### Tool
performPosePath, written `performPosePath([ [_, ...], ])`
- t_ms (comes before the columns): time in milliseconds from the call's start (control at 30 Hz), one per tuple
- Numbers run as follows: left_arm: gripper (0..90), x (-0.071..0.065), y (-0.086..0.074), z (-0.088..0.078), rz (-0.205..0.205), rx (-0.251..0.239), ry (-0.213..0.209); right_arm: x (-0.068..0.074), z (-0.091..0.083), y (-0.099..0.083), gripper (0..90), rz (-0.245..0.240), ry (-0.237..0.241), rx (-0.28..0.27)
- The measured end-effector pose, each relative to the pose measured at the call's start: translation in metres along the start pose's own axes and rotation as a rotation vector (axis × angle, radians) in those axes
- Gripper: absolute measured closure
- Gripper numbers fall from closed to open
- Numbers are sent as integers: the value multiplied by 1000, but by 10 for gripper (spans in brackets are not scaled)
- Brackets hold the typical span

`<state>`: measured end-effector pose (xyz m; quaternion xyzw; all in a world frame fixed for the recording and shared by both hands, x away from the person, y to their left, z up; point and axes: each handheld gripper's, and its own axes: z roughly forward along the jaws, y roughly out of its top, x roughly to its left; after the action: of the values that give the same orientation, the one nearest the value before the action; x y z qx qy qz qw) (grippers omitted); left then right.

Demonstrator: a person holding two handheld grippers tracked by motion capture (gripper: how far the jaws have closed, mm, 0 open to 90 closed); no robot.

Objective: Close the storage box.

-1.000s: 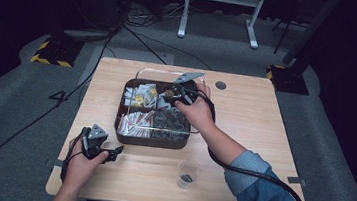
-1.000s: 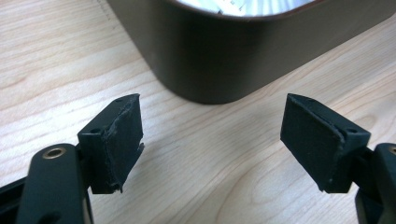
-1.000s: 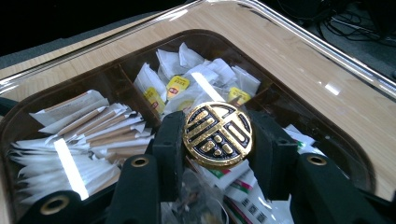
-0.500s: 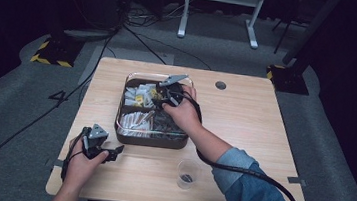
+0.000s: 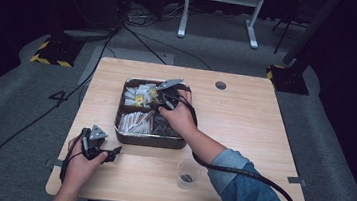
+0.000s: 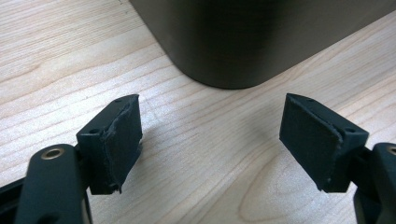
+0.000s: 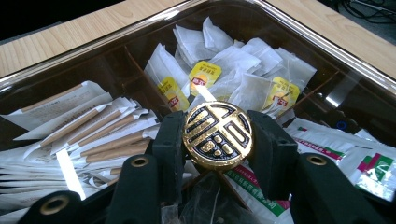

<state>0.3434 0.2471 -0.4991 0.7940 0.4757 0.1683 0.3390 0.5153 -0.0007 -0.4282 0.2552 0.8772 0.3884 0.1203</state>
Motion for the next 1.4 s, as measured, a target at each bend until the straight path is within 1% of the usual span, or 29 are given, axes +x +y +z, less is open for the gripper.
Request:
performPosePath([
  [233, 216, 0, -1, 0, -1, -3, 5, 0, 3, -4, 586, 10, 4, 9],
  [333, 216, 2, -1, -1, -2, -1, 9, -1, 4, -5, 586, 19, 5, 3],
  [567, 216, 2, -2, 0, -1, 5, 8, -2, 3, -6, 586, 9, 7, 5],
  [633, 216, 2, -2, -1, -6, 1, 9, -3, 3, -7, 586, 12, 3, 13],
  [700, 216, 2, -2, -1, -9, -1, 8, -3, 3, -9, 586, 8, 8, 8],
  [967, 216, 2, -2, 1, -1, 9, 3, -1, 4, -8, 586, 8, 6, 11],
  [1200, 216, 3, -2, 1, -9, 4, 3, -1, 4, -9, 585, -1, 0, 9],
  [1333, 214, 3, -2, 1, -4, 7, 5, -1, 5, -8, 585, 9, 0, 9],
  [1400, 211, 2, -2, 2, -1, 1, 2, -1, 5, -8, 584, 4, 1, 8],
])
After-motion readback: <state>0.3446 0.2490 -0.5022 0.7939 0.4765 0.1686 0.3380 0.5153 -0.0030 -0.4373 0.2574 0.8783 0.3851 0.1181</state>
